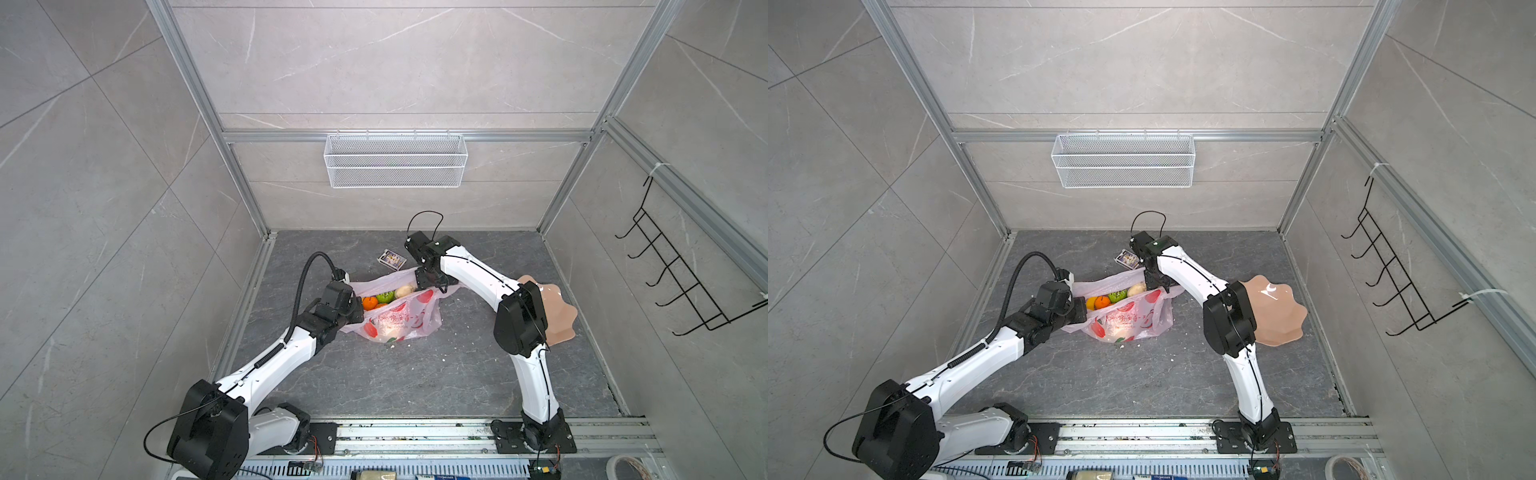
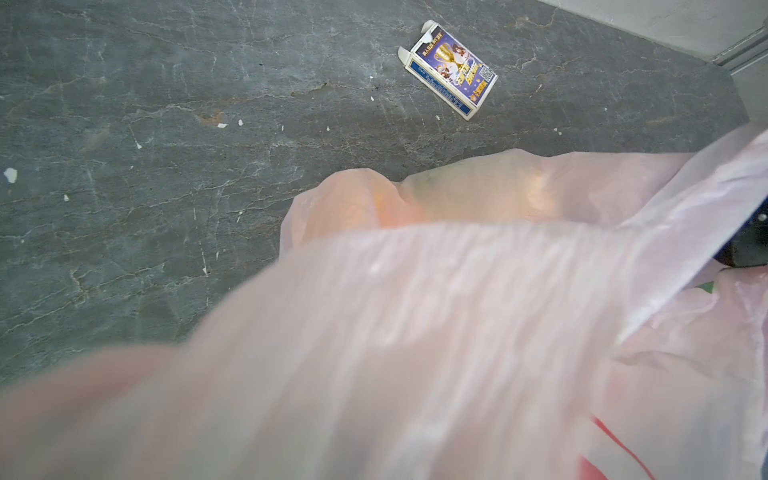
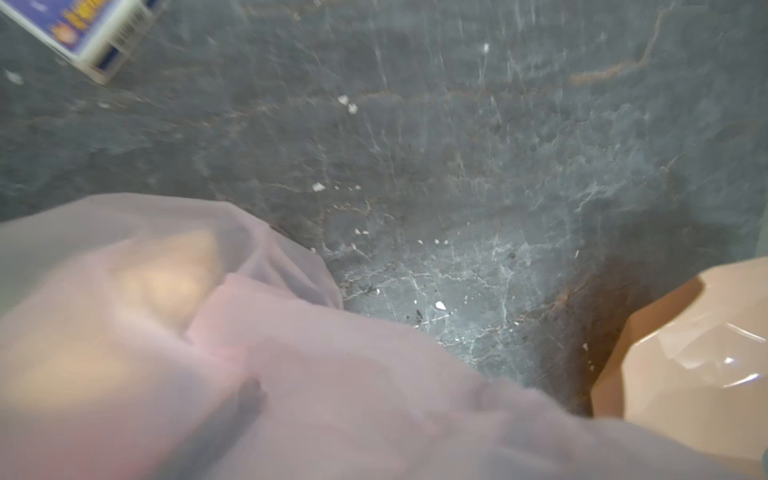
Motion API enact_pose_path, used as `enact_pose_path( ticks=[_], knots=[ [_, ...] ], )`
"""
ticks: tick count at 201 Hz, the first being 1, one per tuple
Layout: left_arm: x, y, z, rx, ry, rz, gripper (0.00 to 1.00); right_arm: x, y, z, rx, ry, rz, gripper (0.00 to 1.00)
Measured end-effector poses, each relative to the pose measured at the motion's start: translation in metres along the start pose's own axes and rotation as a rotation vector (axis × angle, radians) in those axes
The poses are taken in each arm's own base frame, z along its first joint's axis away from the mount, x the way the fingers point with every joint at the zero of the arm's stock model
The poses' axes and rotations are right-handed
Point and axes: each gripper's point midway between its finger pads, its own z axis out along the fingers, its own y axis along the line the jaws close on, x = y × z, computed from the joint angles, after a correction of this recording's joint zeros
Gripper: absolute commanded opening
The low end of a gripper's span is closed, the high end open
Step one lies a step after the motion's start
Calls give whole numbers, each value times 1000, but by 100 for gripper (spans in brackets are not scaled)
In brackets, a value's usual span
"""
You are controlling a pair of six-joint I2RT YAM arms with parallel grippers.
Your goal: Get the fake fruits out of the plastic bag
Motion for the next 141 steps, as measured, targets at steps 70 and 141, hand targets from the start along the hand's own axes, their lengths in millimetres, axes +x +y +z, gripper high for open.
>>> enact_pose_path(
  ticks=[70,141],
  knots=[
    [3,71,7,-85,-14,-260,0,-14,6,-79,-538,-167,234,0],
    [5,82,12,61,-42,-445,0,-35,-1,-78,-963,-196,486,0]
  ],
)
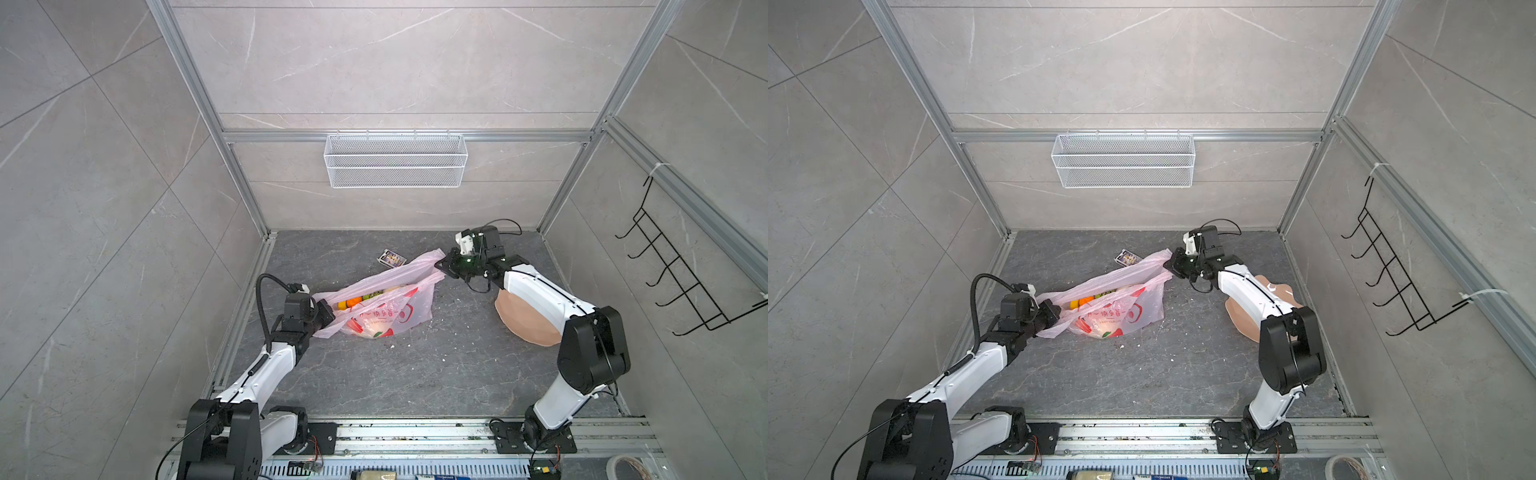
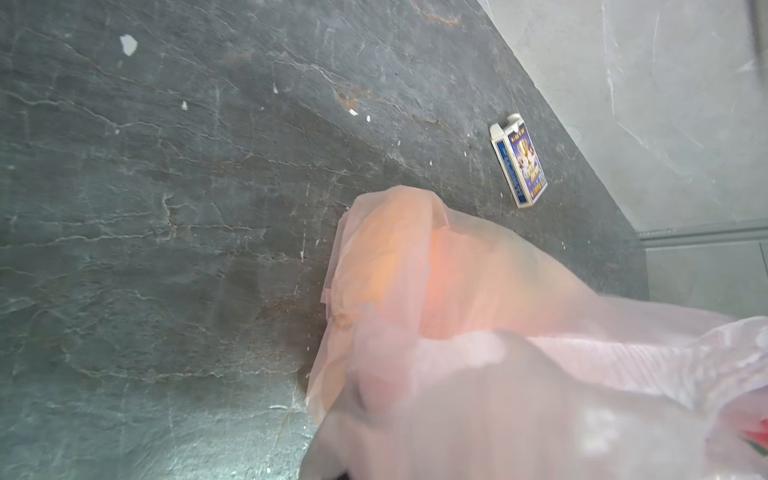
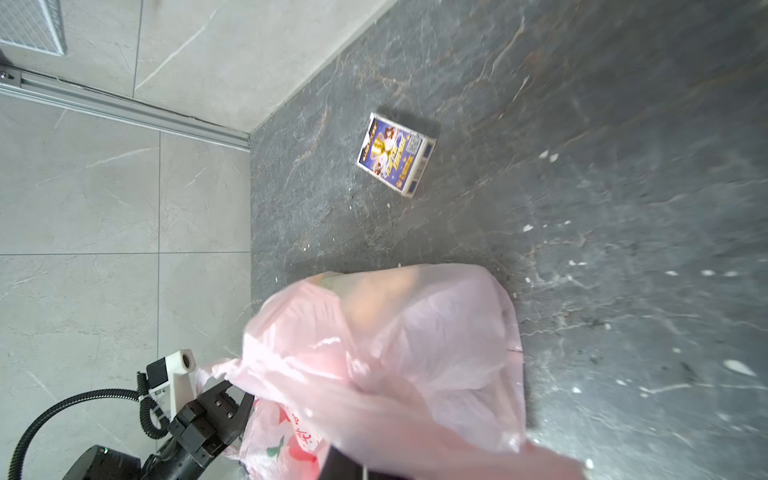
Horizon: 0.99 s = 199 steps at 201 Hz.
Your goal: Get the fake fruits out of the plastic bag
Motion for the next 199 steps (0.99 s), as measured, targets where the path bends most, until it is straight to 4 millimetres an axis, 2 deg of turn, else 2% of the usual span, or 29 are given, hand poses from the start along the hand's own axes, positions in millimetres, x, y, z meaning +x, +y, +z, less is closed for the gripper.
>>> enact_pose_path(
  ticks=[4,26,41,60,87,107,138,170,182,199],
  knots=[
    [0,-1,0,-2,1,6,0,1,1,2,-3,1,0,0],
    [1,-24,-1,22,21,78,19,8,15,10,-38,5,-33,0],
    [0,-38,-4,31,24,114,36,14,22,14,-56,9,-56,0],
    [-5,-43,-8,4,19,148,59,26,13,16,-36,26,-61,0],
    [-5,-44,-17,-85,17,193,76,36,-9,14,27,28,-58,0],
    [-3,-50,-25,-140,21,232,80,41,-17,8,56,17,-58,0],
    [1,-52,-35,-207,52,255,86,45,-19,-2,58,-2,-59,0],
    [19,-41,-21,-256,135,222,88,46,-16,-7,49,-18,-70,0],
    [27,-36,-13,-270,171,203,84,46,-13,-8,43,-24,-78,0],
    [37,-31,-3,-282,212,182,68,47,-8,-11,35,-28,-85,0]
  ],
)
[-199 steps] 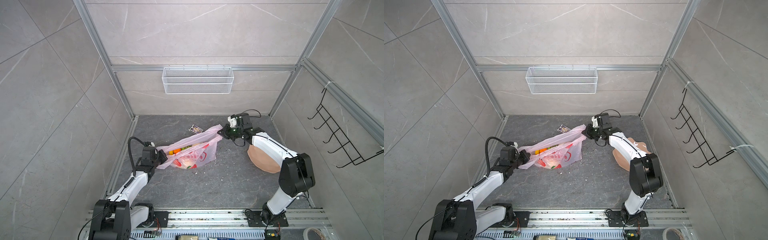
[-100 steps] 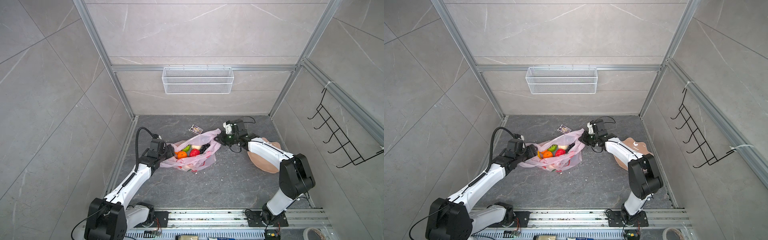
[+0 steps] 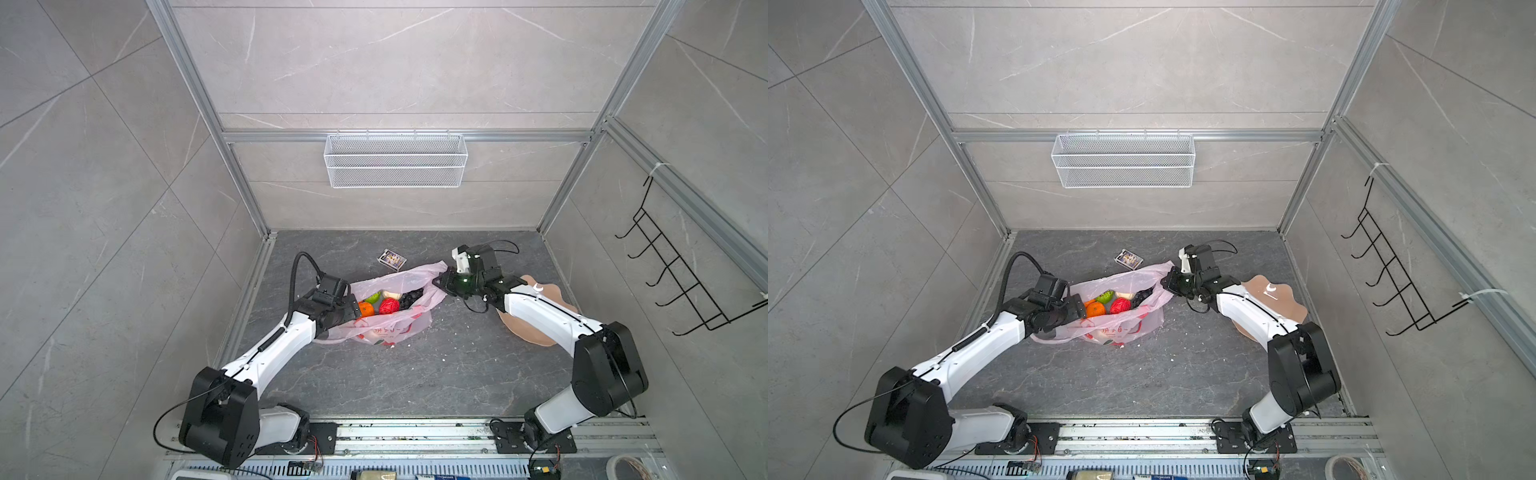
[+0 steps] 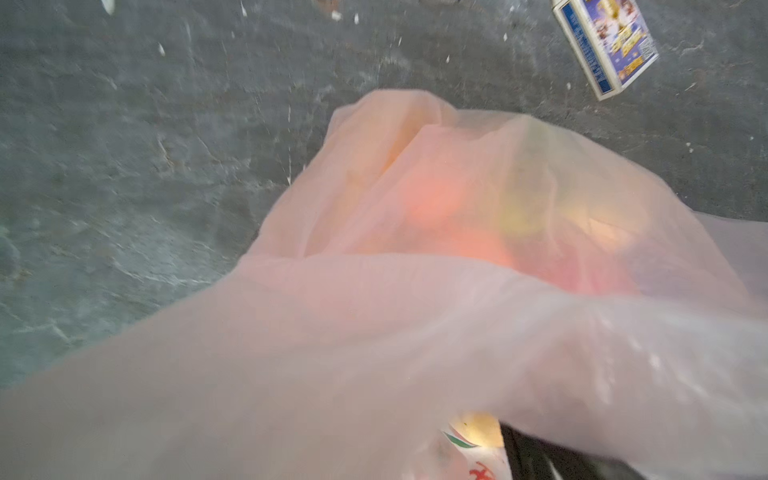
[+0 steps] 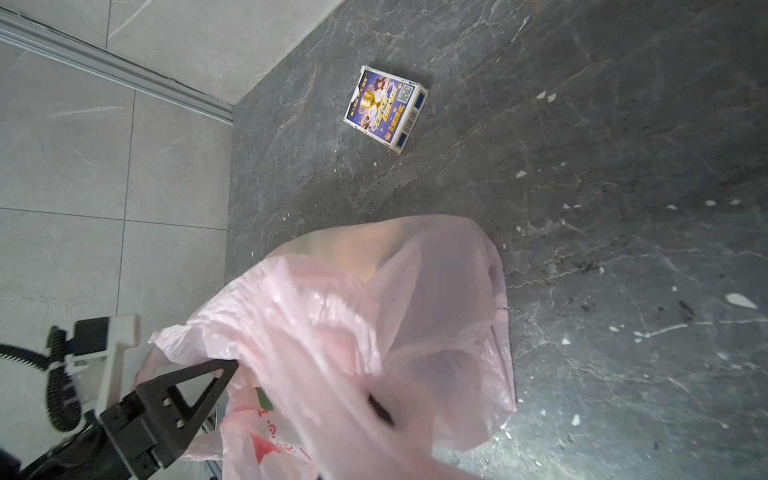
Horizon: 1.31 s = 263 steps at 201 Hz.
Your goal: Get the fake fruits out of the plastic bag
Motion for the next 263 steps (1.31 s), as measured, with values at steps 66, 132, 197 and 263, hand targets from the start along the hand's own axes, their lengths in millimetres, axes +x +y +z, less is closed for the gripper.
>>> enact_pose_path(
  ticks=[66,132,197,263],
  knots=[
    [28,16,29,61,54,-64,0,-19,-27,-11,-54,-37,146,0],
    [7,34,9,207,-80,-151,0,-30,-30,0,-150,-18,224,0],
    [21,-16,2,287,-63,64,0,-40,-17,5,-69,-22,125,75],
    [36,-24,2,275,-44,146,0,-29,3,-58,392,-130,-167,91]
  ],
)
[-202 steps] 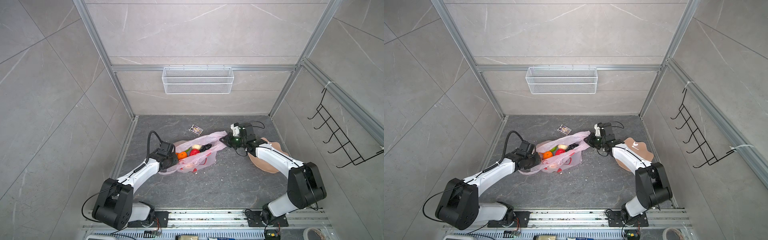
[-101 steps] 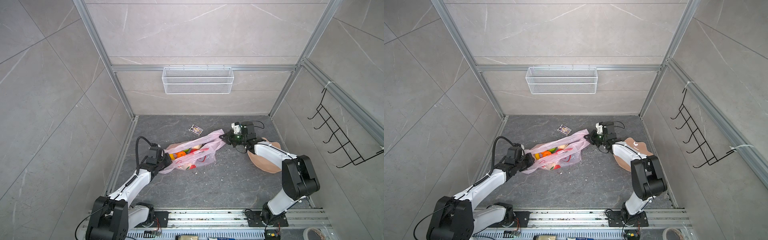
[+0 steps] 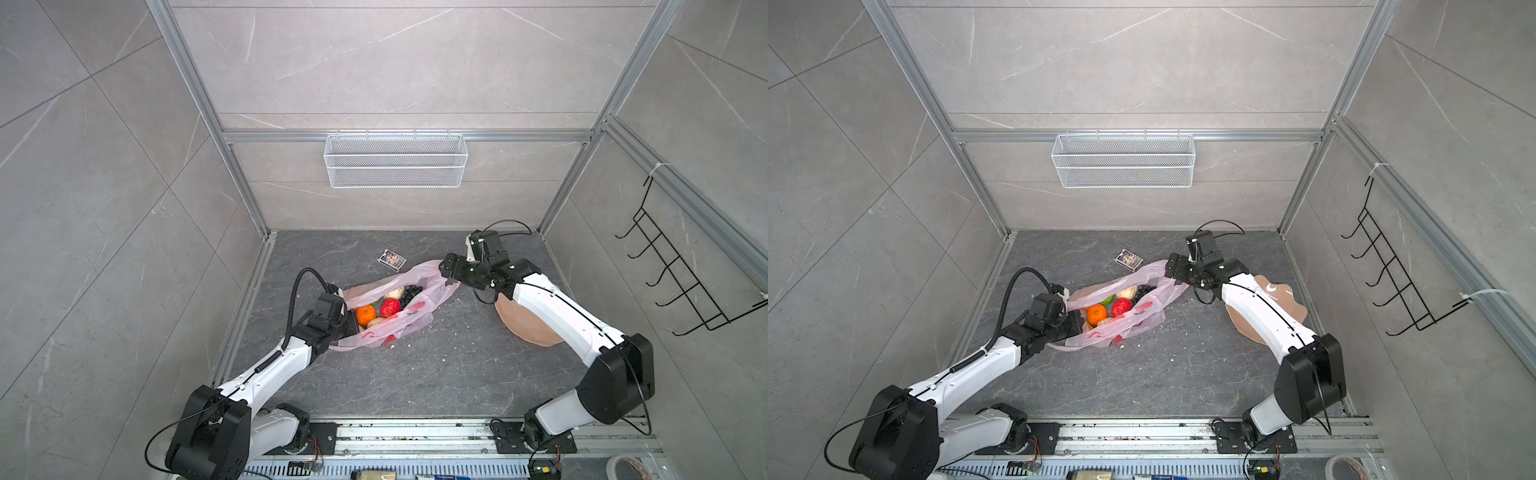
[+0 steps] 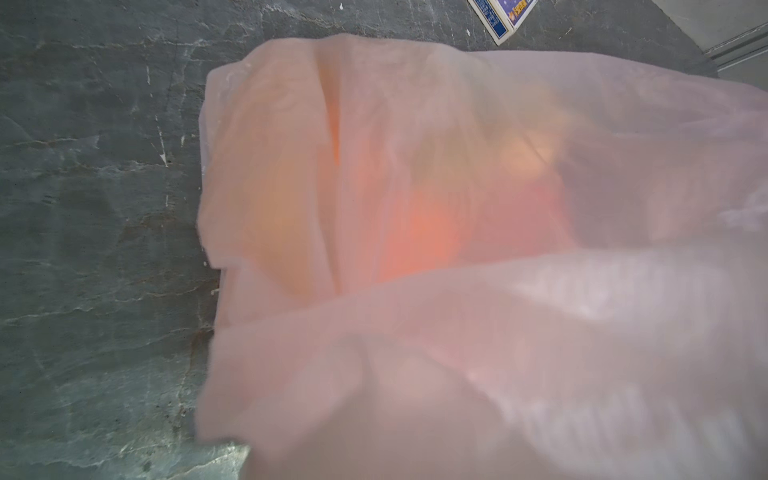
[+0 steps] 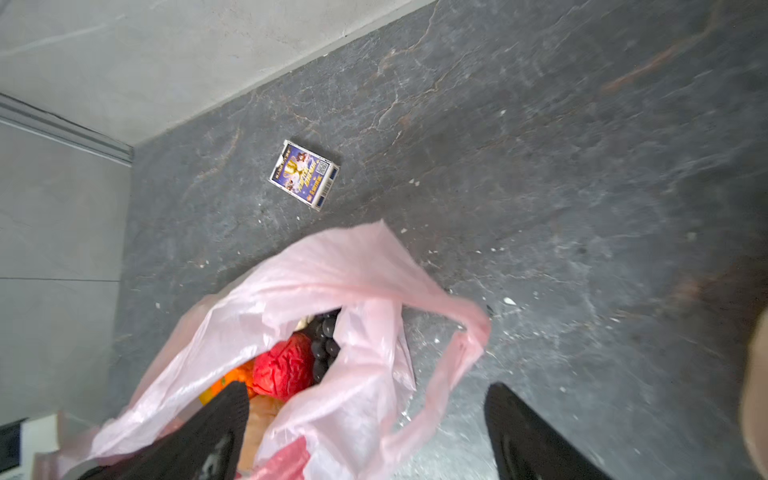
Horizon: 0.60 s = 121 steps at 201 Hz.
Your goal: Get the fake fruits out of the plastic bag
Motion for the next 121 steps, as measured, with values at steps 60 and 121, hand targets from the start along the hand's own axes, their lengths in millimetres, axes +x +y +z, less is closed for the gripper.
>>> enact_pose_path(
  ticks=[60,121],
  knots=[
    [7,-12,0,5,6,53,0,49,39,-1,68,34,-46,86],
    [11,-14,0,4,21,87,2,91,38,76,112,183,-17,77]
  ],
)
